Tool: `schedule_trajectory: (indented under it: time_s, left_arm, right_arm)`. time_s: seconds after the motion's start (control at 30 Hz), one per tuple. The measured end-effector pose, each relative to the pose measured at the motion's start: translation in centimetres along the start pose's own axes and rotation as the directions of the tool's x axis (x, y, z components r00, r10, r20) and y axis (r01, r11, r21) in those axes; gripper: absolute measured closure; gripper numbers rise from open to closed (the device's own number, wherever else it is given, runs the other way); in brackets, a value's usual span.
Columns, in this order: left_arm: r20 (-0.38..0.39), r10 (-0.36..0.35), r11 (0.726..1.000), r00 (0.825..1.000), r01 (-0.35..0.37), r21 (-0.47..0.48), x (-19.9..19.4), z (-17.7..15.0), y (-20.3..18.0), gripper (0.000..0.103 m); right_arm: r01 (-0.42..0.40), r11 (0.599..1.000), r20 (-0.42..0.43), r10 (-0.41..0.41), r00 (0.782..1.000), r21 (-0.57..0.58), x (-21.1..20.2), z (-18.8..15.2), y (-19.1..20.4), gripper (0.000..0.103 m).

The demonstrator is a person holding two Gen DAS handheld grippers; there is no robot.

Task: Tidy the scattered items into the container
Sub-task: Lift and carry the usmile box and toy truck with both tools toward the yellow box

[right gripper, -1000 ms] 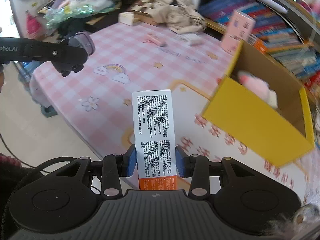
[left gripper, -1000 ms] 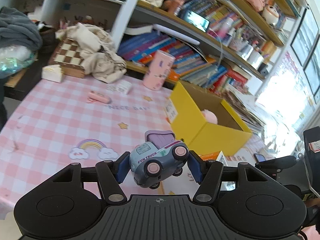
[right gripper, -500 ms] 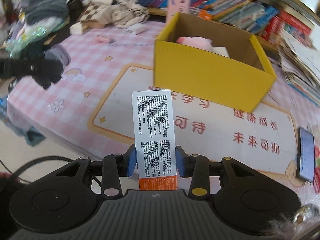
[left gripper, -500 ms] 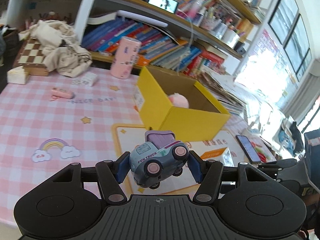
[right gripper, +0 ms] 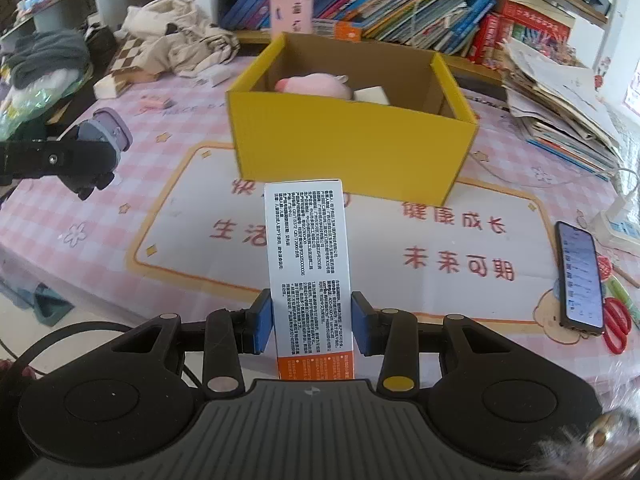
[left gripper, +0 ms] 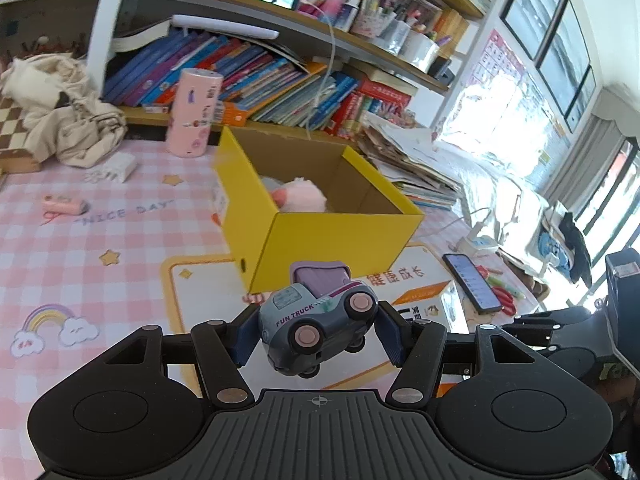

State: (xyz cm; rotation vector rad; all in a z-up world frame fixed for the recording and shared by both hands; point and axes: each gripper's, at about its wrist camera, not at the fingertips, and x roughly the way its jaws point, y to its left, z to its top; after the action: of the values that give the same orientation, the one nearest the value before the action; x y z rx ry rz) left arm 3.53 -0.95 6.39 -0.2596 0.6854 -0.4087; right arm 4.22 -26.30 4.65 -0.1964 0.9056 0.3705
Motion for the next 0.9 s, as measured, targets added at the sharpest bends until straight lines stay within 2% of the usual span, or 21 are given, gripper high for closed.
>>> schedule_trajectory:
  time_s: [0.5, 0.9]
  left_arm:
    - [0.009, -0.014, 0.999, 1.0, 0.013, 0.043, 3.9, 3.2, -2.4, 0.043]
    - [0.063, 0.019, 0.999, 0.998, -0.021, 0.038, 7.3, 6.5, -3.8, 0.043]
  right_arm:
    - [-0.006, 1.0, 0.051, 0.006, 0.999, 0.001, 0.2, 3.0, -4.3, 0.066]
    - [-0.057, 0.997, 0.164, 0.066, 0.984, -0.057, -0.5, 8.3, -7.8, 0.066]
